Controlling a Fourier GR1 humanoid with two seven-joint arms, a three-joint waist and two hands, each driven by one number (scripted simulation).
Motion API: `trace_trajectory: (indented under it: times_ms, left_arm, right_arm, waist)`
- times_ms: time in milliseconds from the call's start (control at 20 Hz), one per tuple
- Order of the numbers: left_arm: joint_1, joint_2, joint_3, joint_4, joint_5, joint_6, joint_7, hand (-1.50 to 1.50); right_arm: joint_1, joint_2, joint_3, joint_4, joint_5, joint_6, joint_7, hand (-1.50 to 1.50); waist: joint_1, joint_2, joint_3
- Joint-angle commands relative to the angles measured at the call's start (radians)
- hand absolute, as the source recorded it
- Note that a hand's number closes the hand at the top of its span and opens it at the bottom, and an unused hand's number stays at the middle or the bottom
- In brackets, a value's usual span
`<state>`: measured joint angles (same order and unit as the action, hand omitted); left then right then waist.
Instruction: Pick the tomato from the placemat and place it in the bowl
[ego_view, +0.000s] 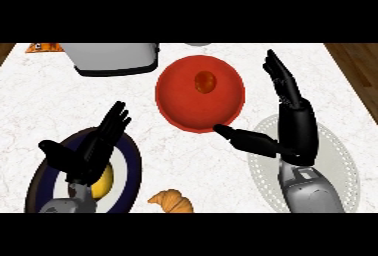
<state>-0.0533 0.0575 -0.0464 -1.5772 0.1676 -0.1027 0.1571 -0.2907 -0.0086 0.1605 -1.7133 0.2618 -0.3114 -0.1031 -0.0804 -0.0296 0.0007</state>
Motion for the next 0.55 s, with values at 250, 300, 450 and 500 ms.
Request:
trace_trajectory:
  times_ms: [250, 300, 450, 500]
  left_arm:
    - [0.033, 0.012, 0.031, -0.003, 0.003, 0.009, -0.021, 0.0]
    - [0.02, 0.017, 0.035, -0.004, 0.015, -0.001, -0.012, 0.0]
    - [0.01, 0.014, 0.037, -0.027, 0.015, 0.017, 0.017, 0.0]
    - [0.053, 0.025, 0.038, -0.027, 0.019, -0.004, -0.006, 0.0]
  right_arm:
    - [0.675, -0.119, 0.236, -0.444, -0.016, 0.087, -0.158, 1.5]
    - [0.755, -0.129, 0.268, -0.467, -0.002, 0.075, -0.209, 1.5]
    - [0.948, -0.212, 0.333, -0.44, 0.015, 0.099, -0.328, 1.5]
    - [0.998, -0.237, 0.361, -0.426, 0.018, 0.11, -0.367, 1.5]
  waist:
    - [-0.042, -0.002, 0.001]
    - [-0.038, 0.001, 0.001]
    - [-0.041, -0.002, 0.004]
    - [-0.036, -0.006, 0.003]
